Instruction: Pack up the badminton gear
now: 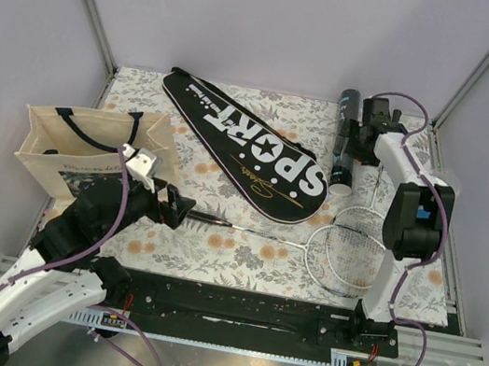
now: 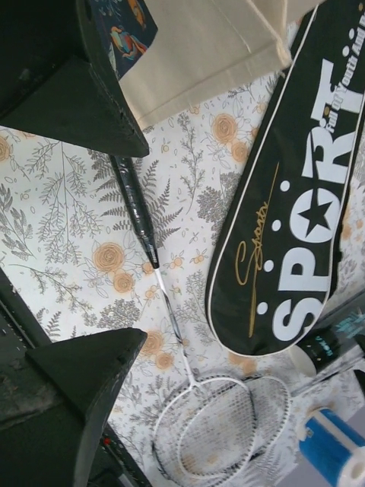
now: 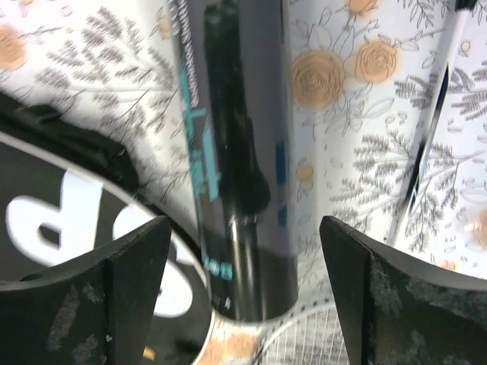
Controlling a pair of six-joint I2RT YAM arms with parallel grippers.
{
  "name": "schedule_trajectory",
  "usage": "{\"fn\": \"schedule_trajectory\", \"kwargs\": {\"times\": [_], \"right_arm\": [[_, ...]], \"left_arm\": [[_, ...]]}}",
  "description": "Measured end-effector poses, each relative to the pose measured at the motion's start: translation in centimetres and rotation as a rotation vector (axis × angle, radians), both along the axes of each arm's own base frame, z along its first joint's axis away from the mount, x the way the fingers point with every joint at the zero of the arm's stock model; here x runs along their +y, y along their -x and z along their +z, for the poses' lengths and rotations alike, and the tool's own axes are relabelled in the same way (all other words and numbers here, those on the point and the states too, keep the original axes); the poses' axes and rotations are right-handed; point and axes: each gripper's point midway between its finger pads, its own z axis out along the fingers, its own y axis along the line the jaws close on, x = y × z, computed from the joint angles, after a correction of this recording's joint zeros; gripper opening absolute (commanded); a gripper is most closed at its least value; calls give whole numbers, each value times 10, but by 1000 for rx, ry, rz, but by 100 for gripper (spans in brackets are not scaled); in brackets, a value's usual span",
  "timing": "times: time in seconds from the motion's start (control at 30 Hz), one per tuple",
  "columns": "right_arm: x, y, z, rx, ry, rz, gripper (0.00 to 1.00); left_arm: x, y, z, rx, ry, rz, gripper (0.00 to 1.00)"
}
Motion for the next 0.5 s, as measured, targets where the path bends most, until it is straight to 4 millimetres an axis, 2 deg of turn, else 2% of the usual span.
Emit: {"fn": "schedule_trajectory", "kwargs": {"times": [0.13, 0.3, 0.4, 0.5], "right_arm": [[8, 25, 35, -67, -73, -3, 84], [32, 68, 86, -215, -269, 16, 80], [48, 94, 91, -259, -370, 22, 77], [69, 127, 72, -249, -468, 15, 75]], "left_arm": [[-9, -8, -8, 27, -54, -33, 94], [-17, -27, -5, 73, -108, -7, 94], [-21, -41, 2, 93, -112, 34, 94], [-27, -53, 4, 122, -123, 58, 95]]}}
